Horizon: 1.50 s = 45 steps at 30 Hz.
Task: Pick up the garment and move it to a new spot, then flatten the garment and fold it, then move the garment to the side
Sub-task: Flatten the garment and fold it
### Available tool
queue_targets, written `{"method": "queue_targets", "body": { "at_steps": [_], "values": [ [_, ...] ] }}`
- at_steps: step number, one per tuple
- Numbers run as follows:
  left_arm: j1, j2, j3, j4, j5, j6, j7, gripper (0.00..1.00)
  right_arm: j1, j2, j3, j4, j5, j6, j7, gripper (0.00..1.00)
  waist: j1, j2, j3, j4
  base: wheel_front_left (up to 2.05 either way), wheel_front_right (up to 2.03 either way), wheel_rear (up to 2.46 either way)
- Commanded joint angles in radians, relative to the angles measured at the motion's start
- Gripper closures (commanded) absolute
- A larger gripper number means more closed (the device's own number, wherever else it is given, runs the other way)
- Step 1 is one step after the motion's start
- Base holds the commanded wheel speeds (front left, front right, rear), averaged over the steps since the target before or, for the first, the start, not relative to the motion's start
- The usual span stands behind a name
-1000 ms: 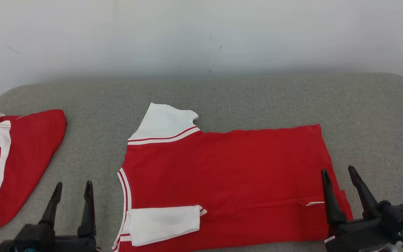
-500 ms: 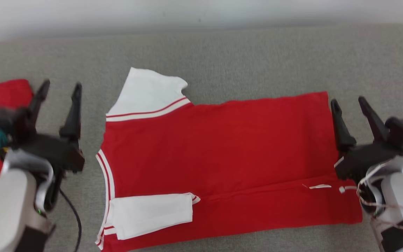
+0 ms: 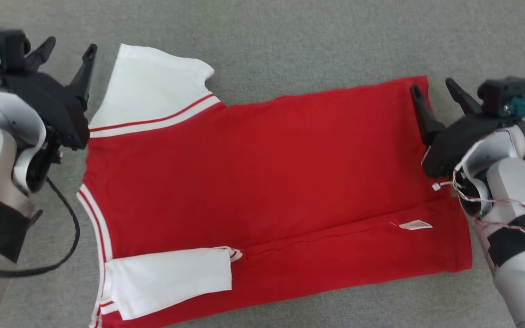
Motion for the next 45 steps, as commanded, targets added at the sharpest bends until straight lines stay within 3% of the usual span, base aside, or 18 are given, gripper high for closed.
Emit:
{"method": "queue_targets", "body": {
  "at_steps": [1, 9, 21, 22, 23, 24, 25, 35, 45],
  "values": [
    [-0.017, 0.002, -0.01, 0.016, -0.014, 0.002, 0.01, 0.0, -0.016, 0.0, 0.01, 0.007, 0.006, -0.003, 0.006, 0.0, -0.0003, -0.0002, 0.034, -0.027, 0.0, 0.0, 0.0],
    [-0.146, 0.014, -0.106, 0.159, -0.087, 0.002, 0.067, 0.0, -0.138, 0.024, 0.092, 0.083, 0.043, -0.003, 0.046, 0.0, -0.0003, -0.0002, 0.086, -0.059, 0.0, 0.0, 0.0],
    [-0.213, 0.008, -0.229, 0.258, -0.167, 0.001, 0.059, 0.0, -0.211, 0.04, 0.185, 0.173, 0.094, -0.003, 0.041, 0.0, -0.0003, -0.0002, 0.107, -0.076, 0.0, 0.0, 0.0],
    [-0.216, 0.008, -0.238, 0.265, -0.174, 0.001, 0.057, 0.16, -0.217, 0.043, 0.191, 0.179, 0.098, -0.003, 0.039, 0.3, -0.0003, -0.0002, 0.11, -0.078, 0.0, 0.0, 0.0],
    [-0.222, 0.009, -0.247, 0.271, -0.177, 0.001, 0.053, 0.59, -0.222, 0.046, 0.196, 0.185, 0.1, -0.003, 0.037, 0.73, -0.0003, -0.0002, 0.113, -0.079, 0.0, 0.0, 0.0],
    [-0.228, 0.01, -0.256, 0.275, -0.176, 0.001, 0.042, 0.8, -0.226, 0.047, 0.201, 0.193, 0.104, -0.003, 0.035, 1.0, -0.0003, -0.0002, 0.114, -0.079, 0.0, 0.0, 0.0],
    [-0.231, 0.006, -0.264, 0.28, -0.18, 0.001, 0.032, 1.0, -0.231, 0.047, 0.204, 0.199, 0.109, -0.003, 0.031, 1.0, -0.0003, -0.0002, 0.115, -0.078, 0.0, 0.0, 0.0],
    [-0.223, -0.023, -0.308, 0.277, -0.238, 0.001, -0.133, 1.0, -0.222, 0.021, 0.234, 0.246, 0.133, -0.003, -0.088, 1.0, -0.0003, -0.0002, 0.044, -0.04, 0.0, 0.0, 0.0],
    [-0.099, -0.021, -0.329, 0.162, -0.315, 0.001, -0.3, 1.0, -0.123, -0.036, 0.275, 0.246, 0.157, -0.003, -0.226, 1.0, -0.0003, -0.0002, -0.069, 0.021, 0.0, 0.0, 0.0]
  ]
}}
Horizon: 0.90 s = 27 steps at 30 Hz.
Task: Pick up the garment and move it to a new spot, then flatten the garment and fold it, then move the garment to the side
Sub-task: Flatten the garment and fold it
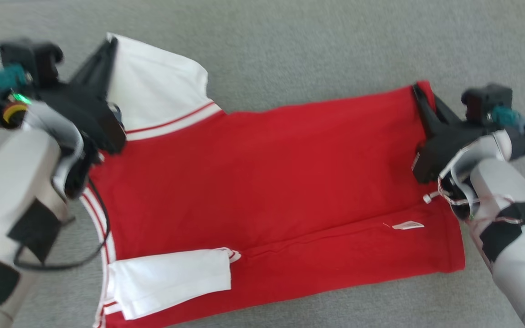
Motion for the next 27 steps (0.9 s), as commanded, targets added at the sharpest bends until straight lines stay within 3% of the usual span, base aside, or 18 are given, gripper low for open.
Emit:
{"method": "queue_targets", "body": {
  "at_steps": [1, 8, 19, 27],
  "values": [
    [0.039, 0.003, -0.006, -0.023, -0.01, 0.002, -0.021, 1.0, 0.028, -0.014, 0.006, -0.003, 0.008, -0.003, -0.018, 1.0, 0.0001, 0.0, -0.056, 0.044, 0.0, 0.0, 0.0],
    [0.202, 0.025, 0.014, -0.194, -0.041, 0.028, -0.093, 1.0, 0.113, -0.052, 0.022, -0.009, 0.012, -0.003, -0.074, 1.0, 0.0001, 0.0, -0.108, 0.078, 0.0, 0.0, 0.0],
    [0.511, 0.064, 0.1, -0.577, -0.025, 0.162, -0.12, 1.0, 0.187, -0.064, -0.012, 0.0, 0.008, -0.003, -0.102, 1.0, 0.0001, 0.0, -0.143, 0.129, 0.0, 0.0, 0.0],
    [0.746, 0.03, 0.166, -0.744, -0.002, 0.236, -0.12, 1.0, 0.309, -0.075, -0.135, -0.109, -0.016, -0.003, -0.103, 1.0, 0.0001, 0.0, -0.181, 0.146, 0.0, 0.0, 0.0]
  ]
}}
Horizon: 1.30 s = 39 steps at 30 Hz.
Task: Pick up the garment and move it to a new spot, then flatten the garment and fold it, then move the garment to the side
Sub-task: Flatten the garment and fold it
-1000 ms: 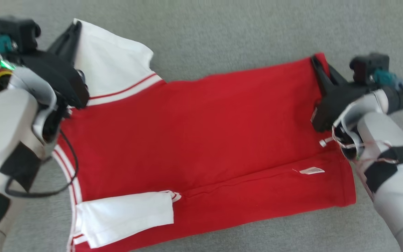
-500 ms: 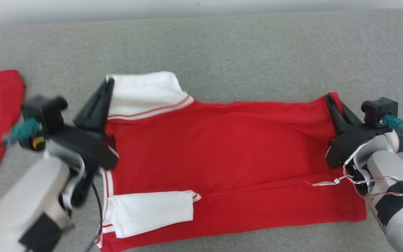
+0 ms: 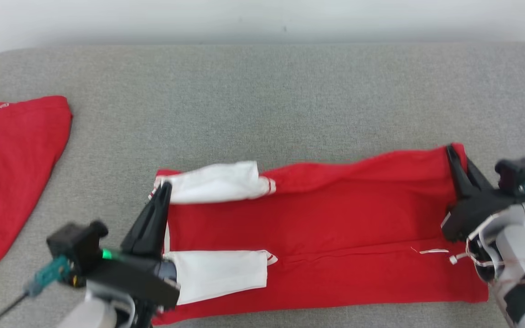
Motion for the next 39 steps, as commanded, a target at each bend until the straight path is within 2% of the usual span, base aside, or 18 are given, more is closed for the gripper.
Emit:
{"method": "queue_targets", "body": {
  "at_steps": [1, 4, 5, 6, 8, 9, 15, 21, 25, 30, 39],
  "values": [
    [0.056, -0.013, 0.027, -0.017, -0.002, 0.011, -0.003, 1.0, 0.038, -0.002, -0.025, -0.024, -0.009, -0.003, -0.004, 1.0, 0.0001, 0.0001, -0.013, 0.003, 0.0, 0.0, 0.0],
    [0.145, -0.041, 0.055, -0.032, -0.01, 0.007, -0.003, 1.0, 0.093, 0.007, -0.067, -0.064, -0.02, -0.003, -0.004, 1.0, 0.0001, 0.0001, -0.022, 0.004, 0.0, 0.0, 0.0],
    [0.169, -0.047, 0.055, -0.026, -0.007, 0.002, -0.003, 1.0, 0.11, 0.008, -0.081, -0.077, -0.026, -0.003, -0.004, 0.65, 0.0001, 0.0001, -0.026, 0.005, 0.0, 0.0, 0.0],
    [0.189, -0.052, 0.055, -0.02, 0.002, -0.002, -0.003, 1.0, 0.127, 0.013, -0.093, -0.087, -0.026, -0.003, -0.004, 0.02, 0.0001, 0.0001, -0.029, 0.006, 0.0, 0.0, 0.0],
    [0.222, -0.078, 0.073, -0.01, 0.014, -0.003, -0.003, 0.4, 0.153, 0.017, -0.119, -0.105, -0.031, -0.003, -0.004, 0.0, 0.0001, 0.0001, -0.034, 0.009, 0.0, 0.0, 0.0],
    [0.238, -0.088, 0.082, -0.001, 0.021, -0.007, -0.003, 0.0, 0.164, 0.018, -0.132, -0.116, -0.032, -0.003, -0.004, 0.0, 0.0001, 0.0001, -0.036, 0.011, 0.0, 0.0, 0.0],
    [0.276, -0.141, 0.159, 0.032, 0.09, -0.024, -0.003, 0.0, 0.228, 0.027, -0.177, -0.178, -0.031, -0.003, -0.003, 0.0, 0.0001, 0.0001, -0.047, 0.021, 0.0, 0.0, 0.0],
    [0.316, -0.209, 0.323, 0.024, 0.251, -0.046, -0.003, 0.0, 0.295, 0.03, -0.222, -0.228, -0.033, -0.003, -0.003, 0.0, 0.0001, 0.0001, -0.062, 0.019, 0.0, 0.0, 0.0],
    [0.35, -0.261, 0.427, 0.002, 0.403, -0.048, -0.003, 0.0, 0.309, 0.033, -0.225, -0.197, -0.029, -0.003, -0.003, 0.0, 0.0001, 0.0001, -0.073, 0.018, 0.0, 0.0, 0.0],
    [0.382, -0.315, 0.535, -0.014, 0.553, -0.076, -0.003, 0.0, 0.301, 0.049, -0.222, -0.137, 0.003, -0.003, 0.005, 0.0, 0.0001, 0.0001, -0.079, 0.02, 0.0, 0.0, 0.0],
    [0.405, -0.4, 0.69, 0.003, 0.662, -0.154, -0.003, 0.0, 0.266, 0.075, -0.205, -0.002, 0.064, -0.003, 0.042, 0.0, 0.0001, 0.0001, -0.08, 0.037, 0.0, 0.0, 0.0]
  ]
}}
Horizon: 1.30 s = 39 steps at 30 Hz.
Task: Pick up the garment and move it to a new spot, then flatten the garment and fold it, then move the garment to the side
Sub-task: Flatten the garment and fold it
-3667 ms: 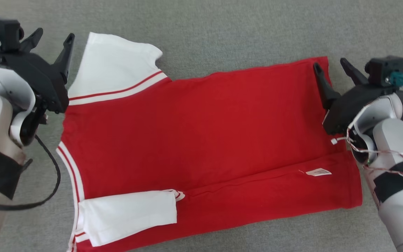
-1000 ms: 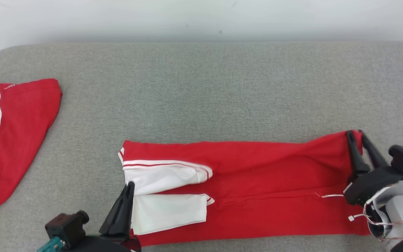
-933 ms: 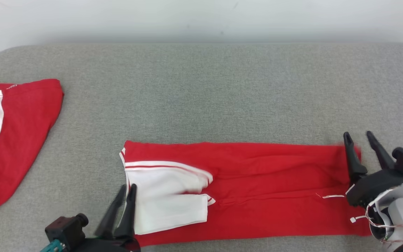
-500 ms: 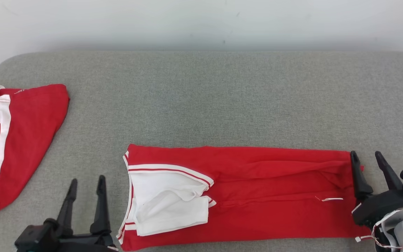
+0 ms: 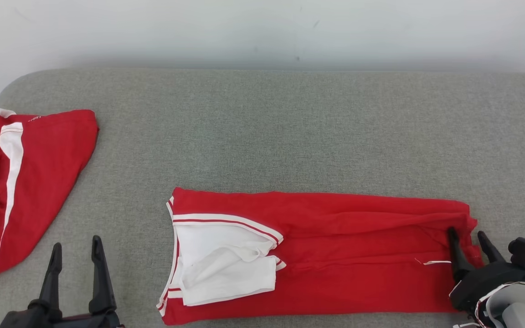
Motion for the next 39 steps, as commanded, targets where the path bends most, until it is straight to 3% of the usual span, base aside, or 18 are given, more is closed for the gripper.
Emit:
{"method": "queue_targets", "body": {
  "at_steps": [1, 5, 6, 7, 8, 16, 26, 30, 39],
  "values": [
    [0.016, -0.006, 0.012, 0.009, 0.017, -0.011, -0.003, 0.0, -0.014, 0.007, 0.005, 0.013, 0.011, -0.003, 0.0, 0.0, 0.0, 0.0, 0.0, 0.003, 0.0, 0.0, 0.0],
    [0.013, -0.02, 0.028, 0.026, 0.043, -0.031, -0.003, 0.0, -0.02, 0.02, 0.035, 0.07, 0.028, -0.003, 0.014, 0.0, 0.0, 0.0, -0.003, 0.011, 0.0, 0.0, 0.0],
    [0.011, -0.022, 0.031, 0.029, 0.048, -0.034, -0.003, 0.0, -0.021, 0.024, 0.046, 0.079, 0.032, -0.003, 0.015, 0.19, 0.0, 0.0, -0.004, 0.013, 0.0, 0.0, 0.0],
    [0.01, -0.024, 0.034, 0.032, 0.051, -0.037, -0.003, 0.0, -0.022, 0.028, 0.057, 0.082, 0.036, -0.003, 0.013, 0.56, 0.0, 0.0, -0.005, 0.014, 0.0, 0.0, 0.0],
    [0.009, -0.025, 0.036, 0.033, 0.054, -0.041, -0.003, 0.0, -0.024, 0.028, 0.066, 0.086, 0.039, -0.003, 0.008, 1.0, 0.0, 0.0, -0.006, 0.015, 0.0, 0.0, 0.0],
    [0.011, -0.029, 0.038, 0.035, 0.061, -0.048, -0.003, 0.0, -0.052, -0.007, 0.081, 0.103, 0.062, -0.003, -0.03, 1.0, 0.0, 0.0, -0.012, 0.006, 0.0, 0.0, 0.0],
    [0.015, -0.029, 0.002, 0.032, 0.039, -0.034, -0.003, 0.0, -0.061, -0.122, 0.025, 0.14, 0.06, -0.003, -0.048, 1.0, 0.0, 0.0, -0.019, -0.002, 0.0, 0.0, 0.0],
    [0.018, -0.029, 0.003, 0.029, 0.039, -0.032, -0.003, 0.0, -0.056, -0.153, -0.008, 0.102, 0.054, -0.003, -0.046, 1.0, 0.0, 0.0, -0.023, -0.007, 0.0, 0.0, 0.0],
    [0.029, -0.029, 0.005, 0.024, 0.034, -0.019, -0.003, 0.0, -0.029, -0.087, 0.03, -0.085, -0.011, -0.003, -0.045, 1.0, 0.0, 0.0, -0.038, -0.034, 0.0, 0.0, 0.0]
  ]
}}
